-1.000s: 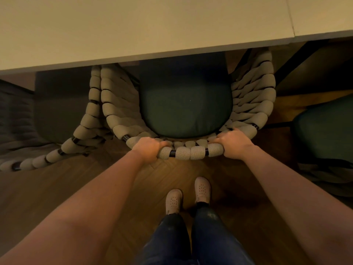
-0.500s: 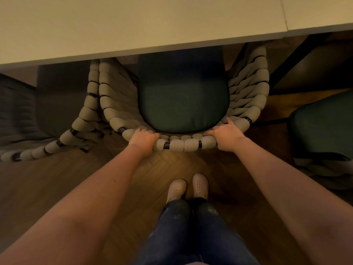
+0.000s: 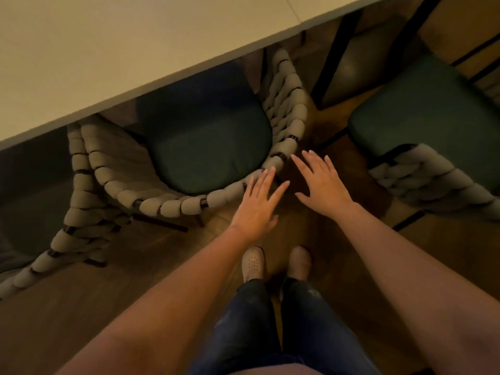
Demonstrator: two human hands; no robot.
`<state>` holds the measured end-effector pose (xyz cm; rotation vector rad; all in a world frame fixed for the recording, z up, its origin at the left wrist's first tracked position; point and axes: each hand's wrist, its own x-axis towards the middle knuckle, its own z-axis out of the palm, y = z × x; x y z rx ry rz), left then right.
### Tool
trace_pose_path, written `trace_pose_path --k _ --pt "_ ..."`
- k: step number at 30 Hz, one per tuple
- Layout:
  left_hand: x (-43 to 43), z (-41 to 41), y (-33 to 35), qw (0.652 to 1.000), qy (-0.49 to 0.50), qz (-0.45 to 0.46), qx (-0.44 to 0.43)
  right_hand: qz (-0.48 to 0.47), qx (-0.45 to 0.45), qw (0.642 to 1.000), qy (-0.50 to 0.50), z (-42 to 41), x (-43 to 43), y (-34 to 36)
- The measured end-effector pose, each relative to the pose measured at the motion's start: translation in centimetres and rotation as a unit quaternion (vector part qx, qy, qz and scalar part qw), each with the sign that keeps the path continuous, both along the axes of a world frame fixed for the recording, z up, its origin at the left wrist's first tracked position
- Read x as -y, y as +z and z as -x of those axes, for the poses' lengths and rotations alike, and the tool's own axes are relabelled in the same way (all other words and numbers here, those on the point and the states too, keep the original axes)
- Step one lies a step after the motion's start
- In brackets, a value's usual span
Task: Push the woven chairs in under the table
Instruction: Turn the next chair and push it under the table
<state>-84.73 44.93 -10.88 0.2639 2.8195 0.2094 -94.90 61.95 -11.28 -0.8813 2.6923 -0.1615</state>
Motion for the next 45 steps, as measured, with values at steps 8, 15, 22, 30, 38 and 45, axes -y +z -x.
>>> trace_pose_path --k 8,15,22,30,38,45 --pt "-12.4 1.8 0.3 0.992 -0.113 0.049 0.03 -0.01 -0.001 0.988 -0.157 -3.1 -17.2 0.0" --pt "-28.2 0.7 -1.2 0.988 -0.111 0.072 0.076 -0.035 0.009 0.983 -0.178 -6.2 -34.8 0.1" --pt "-43.1 2.3 -0.4 0.994 -0.093 0.022 0.061 -0.099 0.021 0.985 -0.143 -3.8 -51.4 2.8" --pt "-50.1 10.1 1.1 0.995 -0.086 -0.008 0.053 -0.119 0.026 0.988 -0.096 3.1 -56.5 2.3" --pt "-55.9 16.5 -0.8 0.972 -0.072 0.012 0.222 -0.166 0.078 0.983 0.003 11.0 -61.3 1.0" --pt "-61.9 18.6 -2.3 0.967 -0.014 -0.011 0.255 -0.197 0.107 0.967 0.118 19.1 -66.8 0.1"
